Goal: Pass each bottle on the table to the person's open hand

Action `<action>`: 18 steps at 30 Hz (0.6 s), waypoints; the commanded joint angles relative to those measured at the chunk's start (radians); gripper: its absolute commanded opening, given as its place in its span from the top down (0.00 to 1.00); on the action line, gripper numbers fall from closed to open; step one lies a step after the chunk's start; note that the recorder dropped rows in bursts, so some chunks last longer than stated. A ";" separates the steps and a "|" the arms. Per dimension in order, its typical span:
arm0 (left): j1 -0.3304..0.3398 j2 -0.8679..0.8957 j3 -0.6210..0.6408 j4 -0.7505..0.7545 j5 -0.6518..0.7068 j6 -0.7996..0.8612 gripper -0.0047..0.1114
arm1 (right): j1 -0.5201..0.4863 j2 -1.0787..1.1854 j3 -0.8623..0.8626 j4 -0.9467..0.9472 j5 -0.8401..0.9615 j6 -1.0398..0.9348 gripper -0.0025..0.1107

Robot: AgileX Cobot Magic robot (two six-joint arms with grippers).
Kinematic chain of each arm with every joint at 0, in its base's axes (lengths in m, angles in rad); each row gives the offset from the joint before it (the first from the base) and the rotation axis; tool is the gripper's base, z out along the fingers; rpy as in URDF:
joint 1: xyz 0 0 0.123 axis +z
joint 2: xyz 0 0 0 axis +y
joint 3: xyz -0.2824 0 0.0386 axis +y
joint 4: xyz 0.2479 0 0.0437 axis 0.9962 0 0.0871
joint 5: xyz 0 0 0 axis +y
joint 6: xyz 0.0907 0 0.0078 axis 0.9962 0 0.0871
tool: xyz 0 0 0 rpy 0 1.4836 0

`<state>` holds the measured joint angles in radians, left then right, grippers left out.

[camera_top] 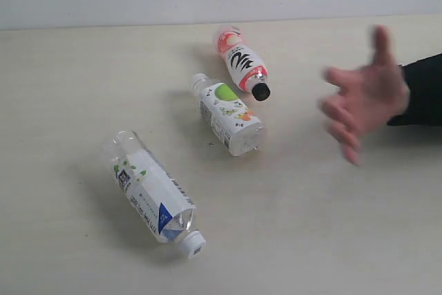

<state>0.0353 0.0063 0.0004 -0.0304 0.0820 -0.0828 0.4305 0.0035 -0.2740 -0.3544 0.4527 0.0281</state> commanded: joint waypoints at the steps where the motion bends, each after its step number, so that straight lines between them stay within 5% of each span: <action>1: 0.003 -0.006 0.000 -0.003 0.001 0.002 0.96 | -0.006 -0.003 0.001 -0.005 -0.030 0.002 0.92; 18: 0.025 -0.006 0.000 -0.003 0.001 0.002 0.96 | 0.024 -0.003 0.001 0.002 -0.030 0.000 0.92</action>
<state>0.0596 0.0063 0.0004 -0.0304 0.0820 -0.0828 0.4454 0.0035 -0.2740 -0.3544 0.4364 0.0281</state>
